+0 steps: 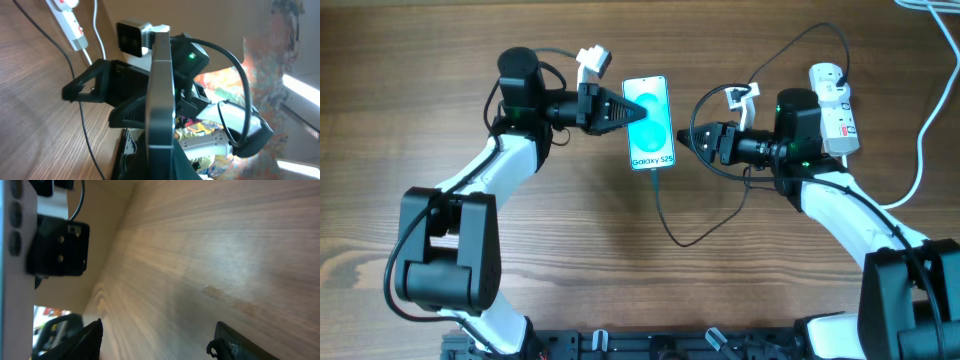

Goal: Plug charger to phone and switch on socket
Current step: 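Lower the phone flat onto the table with the left gripper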

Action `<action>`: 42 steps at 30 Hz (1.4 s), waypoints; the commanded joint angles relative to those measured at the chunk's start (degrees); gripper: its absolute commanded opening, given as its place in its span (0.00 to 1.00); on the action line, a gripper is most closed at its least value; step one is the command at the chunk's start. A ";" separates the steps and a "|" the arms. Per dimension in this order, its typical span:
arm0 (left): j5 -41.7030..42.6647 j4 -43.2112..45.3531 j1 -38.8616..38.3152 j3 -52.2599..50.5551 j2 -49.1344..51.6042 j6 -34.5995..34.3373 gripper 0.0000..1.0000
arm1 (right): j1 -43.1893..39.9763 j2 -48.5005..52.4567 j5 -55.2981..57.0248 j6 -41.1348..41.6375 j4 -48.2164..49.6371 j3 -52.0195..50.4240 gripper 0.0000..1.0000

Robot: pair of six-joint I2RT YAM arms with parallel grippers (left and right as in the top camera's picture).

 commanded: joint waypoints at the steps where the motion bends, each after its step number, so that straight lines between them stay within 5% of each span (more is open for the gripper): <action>1: -10.34 -11.32 -1.01 0.09 -0.07 13.18 0.04 | -2.16 -0.98 3.69 -1.42 -0.59 0.24 0.70; 5: -21.40 -27.65 -3.93 0.09 -0.07 24.11 0.04 | -7.74 -8.09 3.85 -4.02 -7.13 0.24 0.70; 9: -30.64 -39.23 -7.61 0.09 -0.04 32.59 0.04 | -10.64 -22.77 18.29 -9.46 -25.77 0.24 0.66; 14: -33.92 -42.25 -10.54 0.09 0.66 37.20 0.04 | -10.62 -35.32 24.15 -8.98 -40.74 0.24 0.53; 19: -33.97 -44.22 -11.15 0.11 5.95 40.92 0.04 | -10.58 -35.43 24.09 -8.79 -51.98 0.24 0.48; 42: -38.86 -40.52 -10.99 0.11 15.43 45.11 0.07 | -10.58 -24.96 25.42 -8.85 -57.57 0.22 0.37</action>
